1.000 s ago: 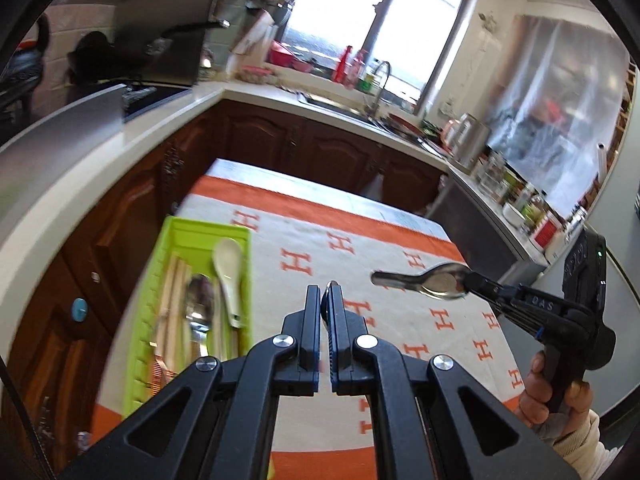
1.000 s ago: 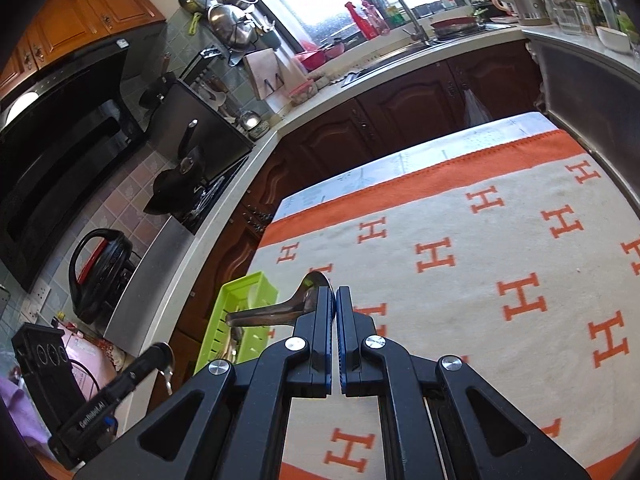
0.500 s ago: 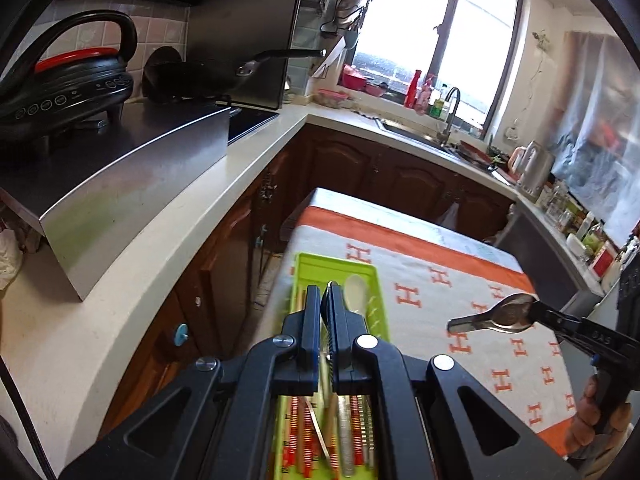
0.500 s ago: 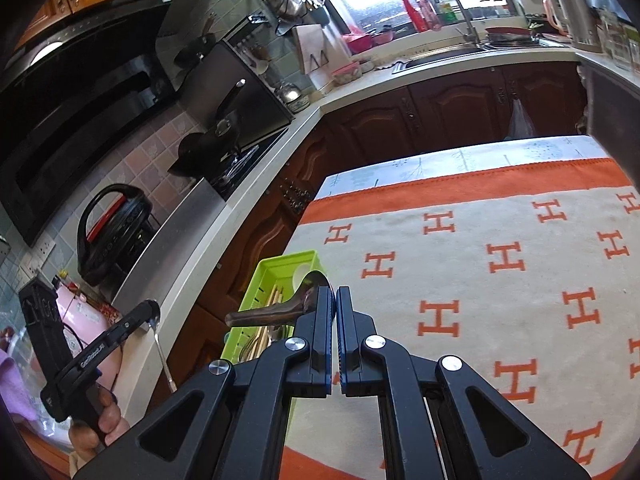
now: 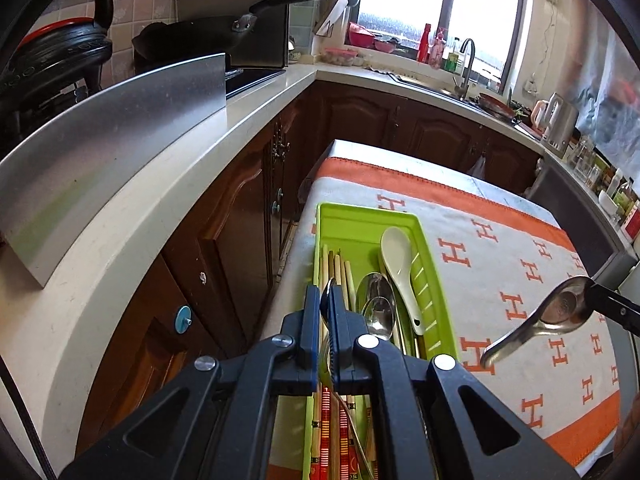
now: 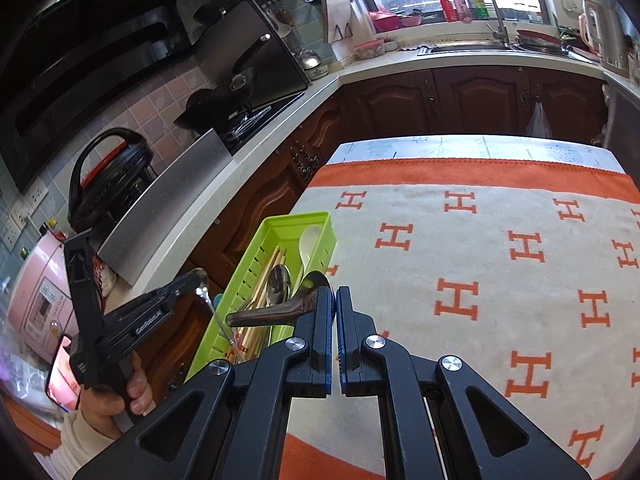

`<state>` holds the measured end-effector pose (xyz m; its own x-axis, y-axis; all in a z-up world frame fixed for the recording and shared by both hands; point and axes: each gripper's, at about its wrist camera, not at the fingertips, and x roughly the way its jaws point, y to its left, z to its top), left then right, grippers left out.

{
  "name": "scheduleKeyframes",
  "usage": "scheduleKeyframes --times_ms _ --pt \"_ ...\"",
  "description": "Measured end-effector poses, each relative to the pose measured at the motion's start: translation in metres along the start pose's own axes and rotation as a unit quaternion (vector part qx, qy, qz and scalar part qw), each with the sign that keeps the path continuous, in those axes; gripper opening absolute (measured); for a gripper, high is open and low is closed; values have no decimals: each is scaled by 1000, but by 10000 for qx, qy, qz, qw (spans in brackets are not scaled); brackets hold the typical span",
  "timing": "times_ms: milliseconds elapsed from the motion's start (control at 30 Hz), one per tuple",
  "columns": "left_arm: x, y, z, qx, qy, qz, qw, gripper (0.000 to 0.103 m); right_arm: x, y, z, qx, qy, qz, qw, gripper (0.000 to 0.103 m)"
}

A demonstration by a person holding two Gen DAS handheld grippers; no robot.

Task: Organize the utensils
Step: 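Carry both spoons into the green tray and open both tools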

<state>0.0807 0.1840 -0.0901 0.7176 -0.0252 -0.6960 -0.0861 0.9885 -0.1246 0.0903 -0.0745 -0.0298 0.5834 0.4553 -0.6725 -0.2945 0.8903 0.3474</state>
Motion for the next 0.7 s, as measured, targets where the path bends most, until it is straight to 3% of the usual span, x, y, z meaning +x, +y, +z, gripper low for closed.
scheduleKeyframes --times_ms 100,433,700 --pt "-1 -2 0 31 -7 61 10000 6 4 7 -3 -161 75 3 9998 2" --pt "-32 12 -1 -145 -54 569 9983 58 12 32 -12 -706 283 113 9970 2" --pt "-56 35 -7 -386 -77 932 9949 72 8 55 -18 -1144 474 165 9922 2"
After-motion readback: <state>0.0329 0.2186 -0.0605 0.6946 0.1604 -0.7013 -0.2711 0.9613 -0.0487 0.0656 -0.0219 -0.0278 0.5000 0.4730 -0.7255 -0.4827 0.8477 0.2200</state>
